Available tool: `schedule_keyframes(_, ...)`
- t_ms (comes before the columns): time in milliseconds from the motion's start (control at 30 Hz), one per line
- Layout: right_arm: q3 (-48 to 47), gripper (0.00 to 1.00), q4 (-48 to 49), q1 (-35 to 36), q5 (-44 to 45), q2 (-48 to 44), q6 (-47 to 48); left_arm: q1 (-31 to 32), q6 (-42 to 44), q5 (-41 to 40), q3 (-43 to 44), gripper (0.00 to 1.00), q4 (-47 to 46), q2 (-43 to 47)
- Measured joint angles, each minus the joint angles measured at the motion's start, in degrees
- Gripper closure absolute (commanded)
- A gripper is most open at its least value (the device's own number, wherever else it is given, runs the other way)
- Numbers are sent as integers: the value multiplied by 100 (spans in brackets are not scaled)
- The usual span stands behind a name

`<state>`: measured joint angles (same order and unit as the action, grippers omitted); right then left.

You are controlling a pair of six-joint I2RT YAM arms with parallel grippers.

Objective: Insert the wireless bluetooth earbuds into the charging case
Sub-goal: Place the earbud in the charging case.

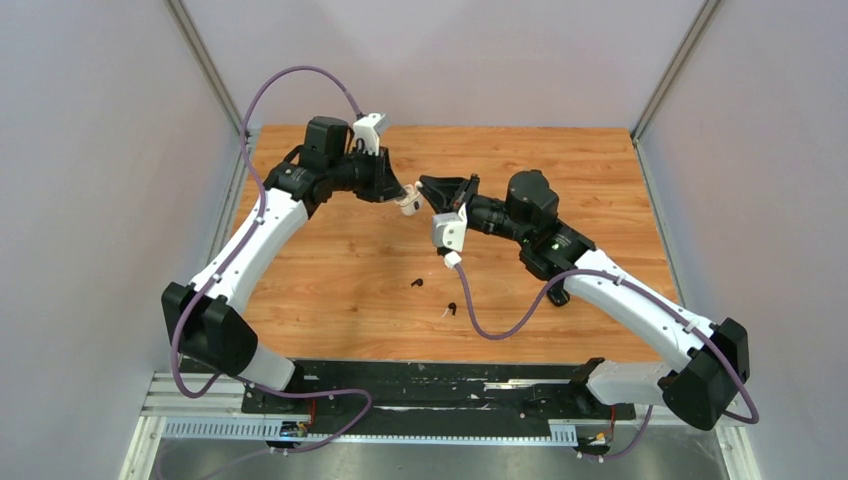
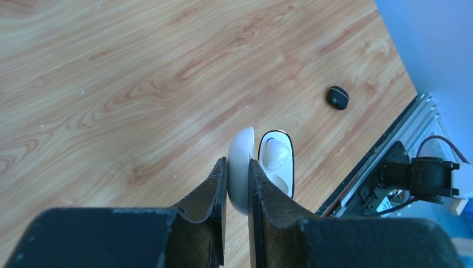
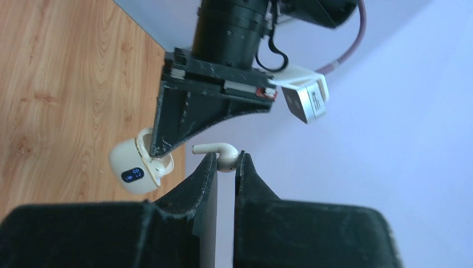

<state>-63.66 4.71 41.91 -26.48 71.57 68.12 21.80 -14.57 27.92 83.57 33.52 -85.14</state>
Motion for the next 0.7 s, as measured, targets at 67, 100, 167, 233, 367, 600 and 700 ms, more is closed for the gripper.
schedule_keyframes(67,70,100,20,81,-127,0,367,37,-42,35,55,100,4,0)
schedule_keyframes(100,111,100,24,114,-166,0,544,44,-59,55,70,100,-7,2)
schedule_keyframes(167,164,100,28,140,-221,7,758,55,-63,68,76,100,-4,2)
schedule_keyframes(233,186,100,28,151,-249,33,922,61,-61,87,76,100,0,2)
schedule_keyframes(367,181,100,37,236,-208,201,1095,92,-57,42,76,100,7,26)
schedule_keyframes(600,118,100,63,608,557,916,1388,334,-24,-772,76,100,9,326)
schedule_keyframes(700,11,100,203,721,855,1121,1471,450,55,-1263,76,100,17,446)
